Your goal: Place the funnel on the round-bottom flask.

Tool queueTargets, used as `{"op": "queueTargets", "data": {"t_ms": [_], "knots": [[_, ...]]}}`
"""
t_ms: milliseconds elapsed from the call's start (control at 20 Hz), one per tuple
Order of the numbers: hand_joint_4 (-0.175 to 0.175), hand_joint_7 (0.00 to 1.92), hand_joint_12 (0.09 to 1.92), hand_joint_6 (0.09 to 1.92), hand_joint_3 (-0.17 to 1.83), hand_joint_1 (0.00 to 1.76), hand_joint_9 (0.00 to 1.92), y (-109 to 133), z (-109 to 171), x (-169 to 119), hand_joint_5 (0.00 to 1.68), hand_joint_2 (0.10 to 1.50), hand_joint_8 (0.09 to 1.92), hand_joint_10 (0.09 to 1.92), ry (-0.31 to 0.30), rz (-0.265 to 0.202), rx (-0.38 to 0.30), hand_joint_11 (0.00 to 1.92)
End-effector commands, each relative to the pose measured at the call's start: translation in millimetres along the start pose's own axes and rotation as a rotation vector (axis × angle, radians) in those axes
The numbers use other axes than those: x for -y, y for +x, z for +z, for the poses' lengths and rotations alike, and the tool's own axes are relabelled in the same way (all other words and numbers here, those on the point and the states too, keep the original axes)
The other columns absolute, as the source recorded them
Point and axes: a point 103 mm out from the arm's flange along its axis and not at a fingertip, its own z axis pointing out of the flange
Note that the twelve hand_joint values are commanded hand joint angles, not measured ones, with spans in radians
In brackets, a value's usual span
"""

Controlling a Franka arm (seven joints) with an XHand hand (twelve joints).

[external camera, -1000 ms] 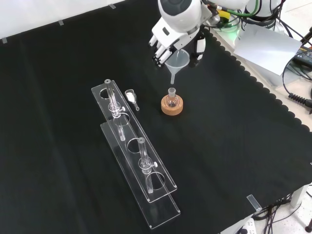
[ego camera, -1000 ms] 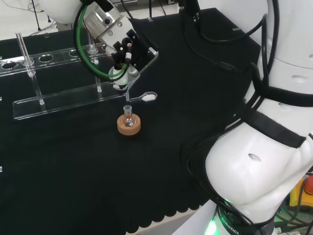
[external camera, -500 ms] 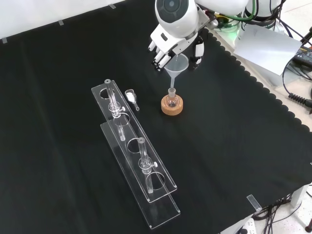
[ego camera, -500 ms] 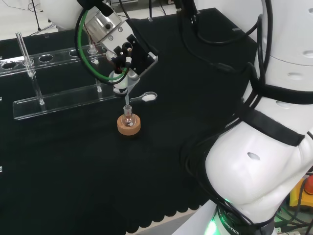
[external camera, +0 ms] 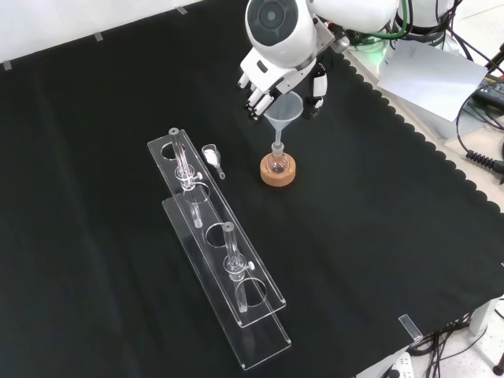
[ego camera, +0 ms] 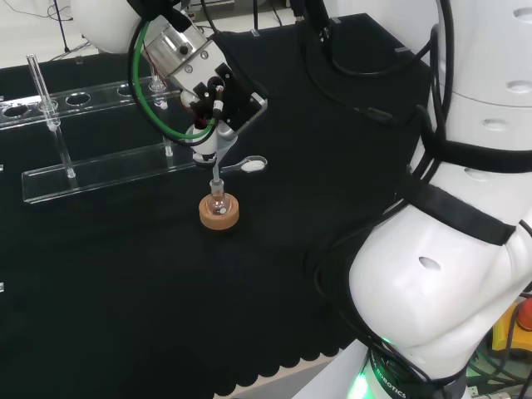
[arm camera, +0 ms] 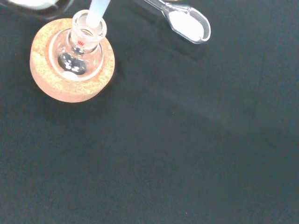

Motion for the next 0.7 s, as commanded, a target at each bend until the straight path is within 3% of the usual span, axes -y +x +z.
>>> {"op": "queueTargets", "data": {"t_ms": [50, 700], "knots": [[0.009, 0.74, 1.23, 0.73, 0.71, 0.80, 1.01, 1.9, 2.2, -2.6, 0.67, 0.72, 0.57, 0.37, 0.006, -0.003, -0.003, 0.66], [0.009, 0.75, 1.23, 0.74, 0.71, 0.80, 1.01, 7.8, 5.6, -9.0, 0.67, 0.73, 0.57, 0.37, 0.029, 0.003, 0.013, 0.66]]}}
